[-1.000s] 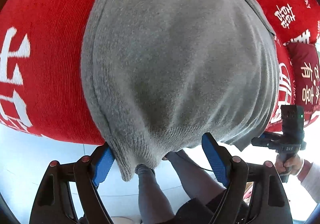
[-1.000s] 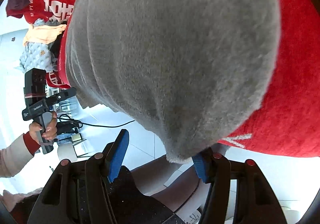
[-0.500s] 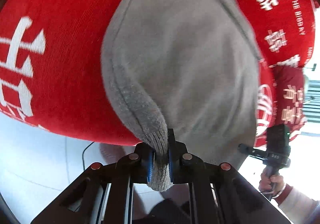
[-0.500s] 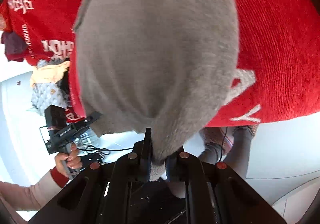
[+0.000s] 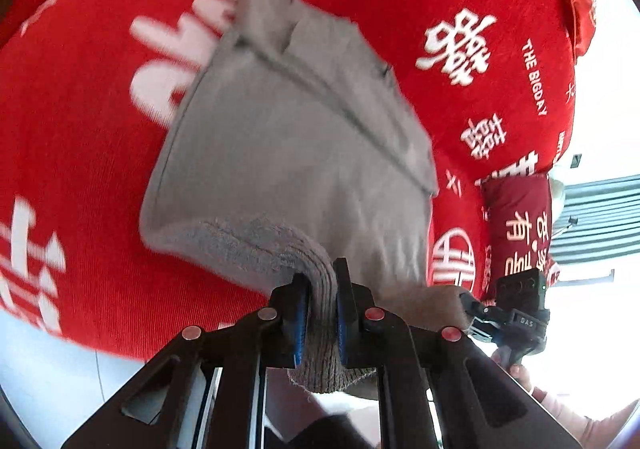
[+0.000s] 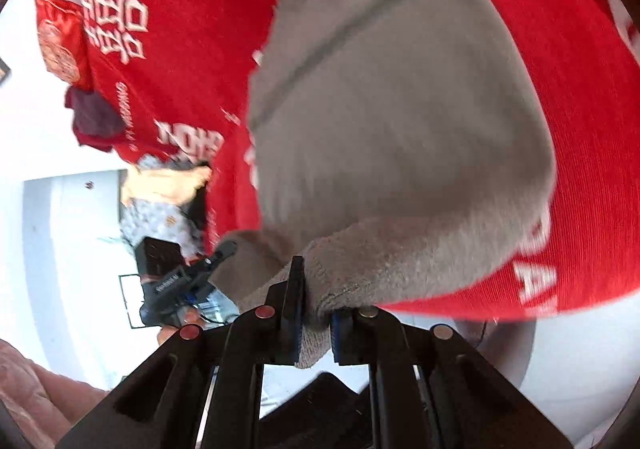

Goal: Fold small clothes
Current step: 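Lift the held hem and fold it over toward the collar with both grippers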

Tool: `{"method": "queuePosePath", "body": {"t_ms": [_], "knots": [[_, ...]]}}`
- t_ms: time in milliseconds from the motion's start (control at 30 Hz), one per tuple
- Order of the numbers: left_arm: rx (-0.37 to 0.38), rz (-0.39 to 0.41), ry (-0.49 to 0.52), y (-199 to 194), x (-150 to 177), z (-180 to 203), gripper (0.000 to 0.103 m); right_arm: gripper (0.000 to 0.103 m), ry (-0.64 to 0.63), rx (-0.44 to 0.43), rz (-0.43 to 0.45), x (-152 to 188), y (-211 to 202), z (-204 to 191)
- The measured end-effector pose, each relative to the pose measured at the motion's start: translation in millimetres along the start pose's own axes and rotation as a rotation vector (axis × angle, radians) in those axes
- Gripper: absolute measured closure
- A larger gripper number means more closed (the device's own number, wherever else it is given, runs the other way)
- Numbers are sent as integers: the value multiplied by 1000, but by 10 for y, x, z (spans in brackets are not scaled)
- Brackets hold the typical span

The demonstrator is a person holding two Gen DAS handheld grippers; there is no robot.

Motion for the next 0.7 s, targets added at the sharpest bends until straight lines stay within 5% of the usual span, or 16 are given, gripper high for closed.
{"method": "queuePosePath", "body": {"t_ms": [467, 700], "knots": [[-8, 187, -13, 357, -1629, 779, 90, 92, -170, -22, 36, -2031, -164, -298], [-111, 213, -83, 975, -2326, 568, 90, 92, -125, 32, -17, -2903, 213, 219]]}}
Point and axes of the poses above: each gripper's, at about its wrist camera, not at the fingertips, and y roughly the way its jaws point, z to its right, x to its underside, the point moved 7 cm from there along y, roughly the way its jaws point, and after that the axes turned 8 degrees about -y, right-handed, at the moved point
